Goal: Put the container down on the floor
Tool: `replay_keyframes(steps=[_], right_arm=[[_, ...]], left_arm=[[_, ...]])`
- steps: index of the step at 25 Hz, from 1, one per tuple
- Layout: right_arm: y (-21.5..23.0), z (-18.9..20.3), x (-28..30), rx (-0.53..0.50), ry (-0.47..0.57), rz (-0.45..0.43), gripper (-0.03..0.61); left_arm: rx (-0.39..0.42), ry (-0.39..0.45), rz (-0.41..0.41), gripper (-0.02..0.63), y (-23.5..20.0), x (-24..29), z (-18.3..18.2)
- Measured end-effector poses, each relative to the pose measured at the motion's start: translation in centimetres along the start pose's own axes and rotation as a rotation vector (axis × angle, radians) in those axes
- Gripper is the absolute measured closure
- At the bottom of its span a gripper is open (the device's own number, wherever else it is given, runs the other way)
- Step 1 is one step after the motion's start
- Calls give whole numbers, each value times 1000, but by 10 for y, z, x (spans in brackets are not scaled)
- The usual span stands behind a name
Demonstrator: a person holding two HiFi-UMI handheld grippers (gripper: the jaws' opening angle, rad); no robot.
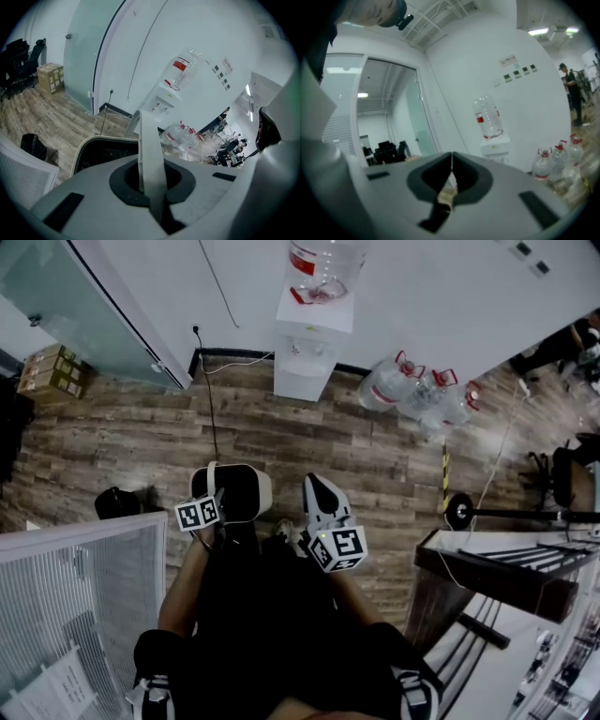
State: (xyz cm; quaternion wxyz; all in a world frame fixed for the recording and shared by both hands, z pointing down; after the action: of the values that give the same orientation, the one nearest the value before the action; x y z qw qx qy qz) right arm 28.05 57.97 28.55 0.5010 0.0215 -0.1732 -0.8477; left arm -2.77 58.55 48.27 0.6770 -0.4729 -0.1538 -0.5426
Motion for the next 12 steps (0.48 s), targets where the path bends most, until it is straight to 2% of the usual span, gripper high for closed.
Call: replay_keyframes(steps=[7,12], right_arm=[[4,-4,51,-2,-9,23,545],[-3,-7,111,6,-39,50,545]], left_arm=[[-31,-24,7,589,-23,27,-36],[-33,-53,32,589,-45,50,-77]])
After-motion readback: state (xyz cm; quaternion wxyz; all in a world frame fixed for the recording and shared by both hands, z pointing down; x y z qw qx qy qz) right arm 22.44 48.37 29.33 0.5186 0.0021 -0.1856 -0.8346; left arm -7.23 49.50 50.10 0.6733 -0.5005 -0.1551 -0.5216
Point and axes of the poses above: the fingertips, and each gripper's own axes: x forward along the fingers, y to its right, z out of its underside, the point moved 8 cm from there along -x, backward along the fingers, and after that the axes turned 3 degrees about y, right-handed, at the moved point
